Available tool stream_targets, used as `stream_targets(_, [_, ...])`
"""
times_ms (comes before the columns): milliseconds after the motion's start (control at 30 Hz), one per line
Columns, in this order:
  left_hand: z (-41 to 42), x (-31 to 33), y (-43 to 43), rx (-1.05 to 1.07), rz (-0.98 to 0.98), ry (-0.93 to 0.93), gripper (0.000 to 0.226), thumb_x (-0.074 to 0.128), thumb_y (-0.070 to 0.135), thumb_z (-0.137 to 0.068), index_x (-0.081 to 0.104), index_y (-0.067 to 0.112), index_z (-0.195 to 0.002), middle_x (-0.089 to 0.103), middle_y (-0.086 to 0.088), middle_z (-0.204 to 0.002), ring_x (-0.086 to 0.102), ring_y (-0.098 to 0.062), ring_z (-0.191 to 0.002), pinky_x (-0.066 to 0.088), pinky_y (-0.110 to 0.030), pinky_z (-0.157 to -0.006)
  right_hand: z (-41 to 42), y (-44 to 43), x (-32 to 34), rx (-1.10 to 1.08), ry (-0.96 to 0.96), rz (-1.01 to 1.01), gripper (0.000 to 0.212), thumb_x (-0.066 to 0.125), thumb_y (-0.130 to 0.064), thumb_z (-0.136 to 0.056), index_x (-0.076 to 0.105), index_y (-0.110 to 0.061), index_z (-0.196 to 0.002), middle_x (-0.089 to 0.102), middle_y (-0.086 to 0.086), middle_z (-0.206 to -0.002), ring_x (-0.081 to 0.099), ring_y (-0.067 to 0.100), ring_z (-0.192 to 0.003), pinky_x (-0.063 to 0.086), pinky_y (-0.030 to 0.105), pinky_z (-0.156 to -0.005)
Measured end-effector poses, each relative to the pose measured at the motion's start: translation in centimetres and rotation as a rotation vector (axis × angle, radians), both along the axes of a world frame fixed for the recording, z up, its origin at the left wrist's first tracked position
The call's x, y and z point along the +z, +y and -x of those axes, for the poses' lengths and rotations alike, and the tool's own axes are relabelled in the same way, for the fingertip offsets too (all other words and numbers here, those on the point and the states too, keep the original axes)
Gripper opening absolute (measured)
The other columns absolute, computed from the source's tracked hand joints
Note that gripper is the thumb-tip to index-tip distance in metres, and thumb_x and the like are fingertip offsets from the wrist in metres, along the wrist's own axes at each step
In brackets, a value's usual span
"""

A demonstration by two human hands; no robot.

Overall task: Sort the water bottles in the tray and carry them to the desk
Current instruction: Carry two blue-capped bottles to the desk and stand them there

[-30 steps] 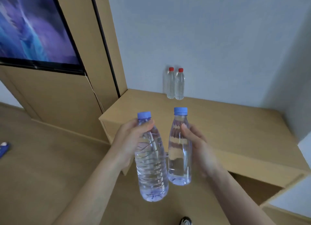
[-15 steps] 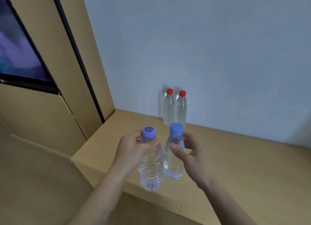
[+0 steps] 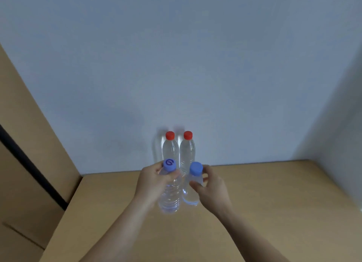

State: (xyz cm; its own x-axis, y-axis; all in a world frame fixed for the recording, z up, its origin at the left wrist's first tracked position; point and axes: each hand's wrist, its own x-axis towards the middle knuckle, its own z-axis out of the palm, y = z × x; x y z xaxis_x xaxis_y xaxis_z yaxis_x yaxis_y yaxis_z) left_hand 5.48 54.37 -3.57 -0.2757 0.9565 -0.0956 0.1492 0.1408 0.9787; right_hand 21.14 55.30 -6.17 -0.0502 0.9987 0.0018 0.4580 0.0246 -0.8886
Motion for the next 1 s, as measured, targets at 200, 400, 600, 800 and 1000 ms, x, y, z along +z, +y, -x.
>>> stream_targets(200, [0.6,-2.1,3.3,-0.028,0.03,-0.033,0.016,0.076,0.012,-0.072,0.07,0.026,-0.071,0.07,0.01,-0.07,0.06,-0.006,-0.063,0.043,-0.004,-0.049,1.4,1.5,-2.0,-0.099,-0.078,0.044,0.036,0.063,-0.011,-0.081,0.056,-0.019,-0.115,0.064,-0.003,-0.105,0.058,0.015,-0.098,0.044,0.026,-0.079])
stream_targets(400, [0.3,-3.1,6.5,0.011,0.021,0.021,0.018,0.075,0.016,-0.073,0.066,0.03,-0.066,0.069,0.006,-0.072,0.061,-0.015,-0.071,0.047,-0.027,-0.067,1.8,4.5,-2.9,-0.1,-0.06,0.096,0.033,0.062,-0.008,-0.082,0.057,-0.018,-0.114,0.061,-0.005,-0.097,0.056,0.012,-0.093,0.039,0.021,-0.076])
stream_targets(600, [0.4,-4.4,9.0,0.062,0.01,0.11,0.017,0.075,0.017,-0.072,0.064,0.03,-0.07,0.067,0.006,-0.074,0.062,-0.017,-0.077,0.044,-0.028,-0.066,2.5,8.2,-4.2,-0.074,-0.028,0.101,0.039,0.06,-0.004,-0.081,0.056,-0.018,-0.117,0.059,-0.005,-0.105,0.054,0.011,-0.097,0.036,0.018,-0.079])
stream_targets(800, [0.0,-6.5,10.0,0.068,0.012,0.157,0.012,0.076,0.018,-0.072,0.067,0.025,-0.071,0.069,0.004,-0.072,0.06,-0.011,-0.07,0.044,-0.021,-0.064,2.6,10.2,-6.4,-0.093,0.008,0.102,0.03,0.057,-0.009,-0.085,0.059,-0.02,-0.113,0.063,-0.005,-0.101,0.058,0.014,-0.095,0.041,0.019,-0.073])
stream_targets(1000, [0.1,-7.5,10.2,0.107,-0.003,0.156,0.032,0.079,0.014,-0.068,0.062,0.041,-0.075,0.066,0.01,-0.087,0.061,-0.01,-0.085,0.048,-0.023,-0.075,2.8,10.2,-7.6,-0.063,-0.057,0.05,0.029,0.054,-0.011,-0.086,0.057,-0.019,-0.114,0.061,-0.003,-0.103,0.057,0.015,-0.091,0.037,0.013,-0.064])
